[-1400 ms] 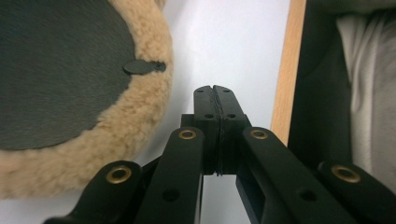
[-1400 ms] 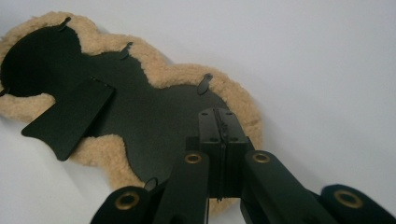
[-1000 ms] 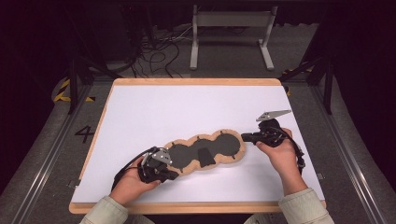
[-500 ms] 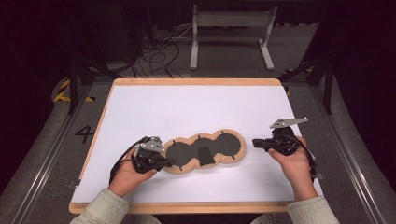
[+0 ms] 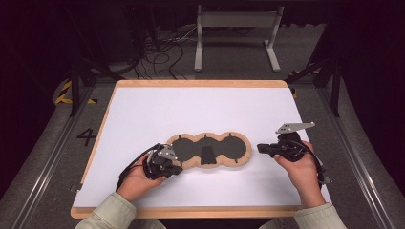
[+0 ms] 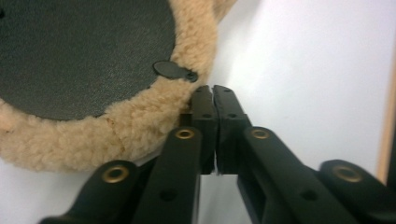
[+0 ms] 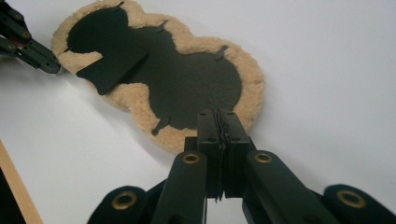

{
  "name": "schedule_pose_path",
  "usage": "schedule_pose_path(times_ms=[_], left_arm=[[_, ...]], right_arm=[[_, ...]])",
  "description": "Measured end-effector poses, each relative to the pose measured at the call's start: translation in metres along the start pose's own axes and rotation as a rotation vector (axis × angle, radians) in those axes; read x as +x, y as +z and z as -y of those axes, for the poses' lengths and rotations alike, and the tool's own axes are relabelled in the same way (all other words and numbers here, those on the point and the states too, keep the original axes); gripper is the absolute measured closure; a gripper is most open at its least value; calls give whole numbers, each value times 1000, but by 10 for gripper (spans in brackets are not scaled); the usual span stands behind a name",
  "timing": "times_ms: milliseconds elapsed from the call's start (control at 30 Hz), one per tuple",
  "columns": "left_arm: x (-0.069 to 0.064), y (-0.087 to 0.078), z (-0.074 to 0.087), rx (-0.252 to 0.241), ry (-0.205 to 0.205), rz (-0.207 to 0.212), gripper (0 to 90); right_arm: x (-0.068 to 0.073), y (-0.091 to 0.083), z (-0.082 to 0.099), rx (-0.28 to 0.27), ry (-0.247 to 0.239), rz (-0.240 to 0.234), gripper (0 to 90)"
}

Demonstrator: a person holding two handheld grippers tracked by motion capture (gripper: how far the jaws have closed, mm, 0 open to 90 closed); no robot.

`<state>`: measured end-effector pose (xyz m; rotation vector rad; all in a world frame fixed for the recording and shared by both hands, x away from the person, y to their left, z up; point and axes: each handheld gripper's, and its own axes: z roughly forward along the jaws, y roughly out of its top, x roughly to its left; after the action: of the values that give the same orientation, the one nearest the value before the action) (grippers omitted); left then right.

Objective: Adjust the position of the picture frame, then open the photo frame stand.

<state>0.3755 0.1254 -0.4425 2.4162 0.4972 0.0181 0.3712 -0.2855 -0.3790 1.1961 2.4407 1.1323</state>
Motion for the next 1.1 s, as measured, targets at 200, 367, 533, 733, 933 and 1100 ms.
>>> schedule_pose_path(times_ms=[200, 367, 533, 733, 933, 1100], left_arm=[[1, -21, 0, -124, -22, 21, 789], [5, -33, 0, -205, -57, -8, 738], [7, -43, 4, -290, -111, -78, 691], [12, -50, 9, -353, -172, -156, 631], [18, -52, 13, -383, -210, -211, 559], [22, -48, 18, -398, -268, -232, 486]], right_arm=[[11, 4, -3, 3, -34, -15, 890], [23, 11, -5, 7, -88, -45, 898], [33, 15, -6, -12, -125, -59, 900], [45, 24, -8, -13, -172, -95, 900], [55, 32, -10, -14, -203, -113, 897], [62, 38, -10, -25, -241, -136, 878]])
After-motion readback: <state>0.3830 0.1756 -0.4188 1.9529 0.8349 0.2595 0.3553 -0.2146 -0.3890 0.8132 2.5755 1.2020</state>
